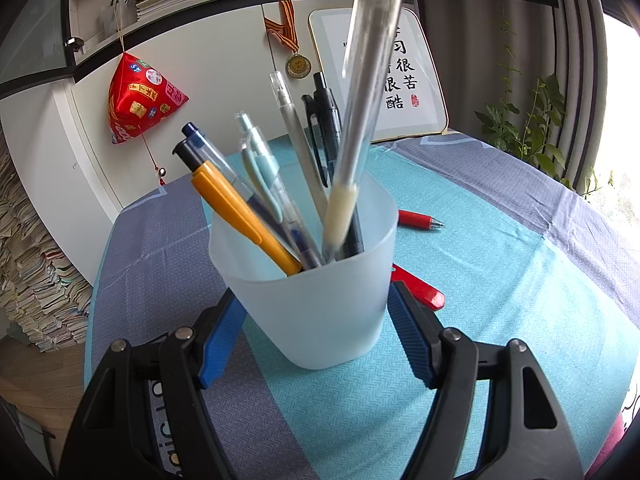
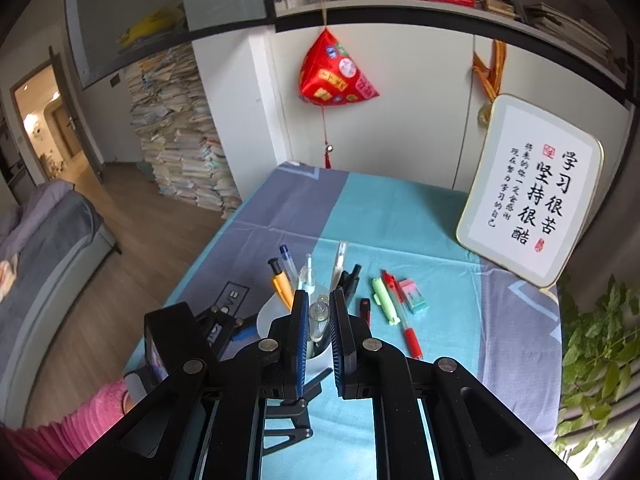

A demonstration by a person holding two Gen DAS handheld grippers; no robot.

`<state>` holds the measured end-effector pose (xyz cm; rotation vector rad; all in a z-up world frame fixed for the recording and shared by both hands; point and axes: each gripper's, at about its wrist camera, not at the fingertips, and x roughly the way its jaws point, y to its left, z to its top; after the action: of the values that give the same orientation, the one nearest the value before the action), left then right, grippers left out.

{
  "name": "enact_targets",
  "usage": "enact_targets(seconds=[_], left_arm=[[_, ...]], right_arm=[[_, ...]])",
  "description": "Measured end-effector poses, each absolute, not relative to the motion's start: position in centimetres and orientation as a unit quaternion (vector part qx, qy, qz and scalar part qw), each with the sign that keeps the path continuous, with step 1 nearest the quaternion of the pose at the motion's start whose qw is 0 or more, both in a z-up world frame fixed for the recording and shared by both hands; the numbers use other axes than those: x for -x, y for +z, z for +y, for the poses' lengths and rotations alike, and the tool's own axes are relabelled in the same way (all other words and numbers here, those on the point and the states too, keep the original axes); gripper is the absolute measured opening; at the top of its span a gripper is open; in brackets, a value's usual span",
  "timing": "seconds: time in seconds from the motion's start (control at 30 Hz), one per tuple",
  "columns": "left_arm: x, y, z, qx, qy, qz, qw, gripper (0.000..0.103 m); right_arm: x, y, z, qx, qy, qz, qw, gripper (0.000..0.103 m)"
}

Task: Organize stationery
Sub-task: 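Lower the clear beige-grip pen into the cup and release, then move the right gripper to the red box cutter and grasp it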

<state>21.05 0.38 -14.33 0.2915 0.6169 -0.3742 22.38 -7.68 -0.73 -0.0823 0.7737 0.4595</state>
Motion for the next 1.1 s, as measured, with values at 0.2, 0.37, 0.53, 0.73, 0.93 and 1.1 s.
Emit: enact_targets(seconds=[0.2, 0.37, 0.53, 0.73, 0.93, 1.1], left_arm=[[-21.1, -14.3, 0.4, -0.142, -0.182, 0.301, 0.925, 0.070], [-21.0, -14.2, 0.4, -0.142, -0.182, 0.301, 0.925, 0.070], [-21.1, -14.2, 0.4, -0.142, -0.182, 0.301, 0.925, 0.070], [-21.3, -14.3, 0.4, -0.142, -0.182, 0.303, 0.925, 0.070], [-21.3, -14.3, 0.4, -0.142, -0.183, 0.303, 0.925, 0.071], [-21.4, -14.3, 0.4, -0.142, -0.182, 0.302, 0.925, 0.071]], right_arm=[[-22.7, -1.6, -6.7, 0.058, 0.226, 0.386, 0.893, 0.011], [-23.4, -2.9, -6.0, 0.061, 0.222, 0.394, 0.890, 0.011], [-24.2, -3.7, -6.3, 0.050, 0.220, 0.406, 0.886, 0.011], [-25.1, -5.0, -6.7, 0.031, 0.226, 0.423, 0.877, 0.011], [-24.3, -4.7, -8.3, 0.001, 0.241, 0.413, 0.878, 0.011], [-22.8, -4.2, -10.9, -0.019, 0.233, 0.388, 0.891, 0.038]])
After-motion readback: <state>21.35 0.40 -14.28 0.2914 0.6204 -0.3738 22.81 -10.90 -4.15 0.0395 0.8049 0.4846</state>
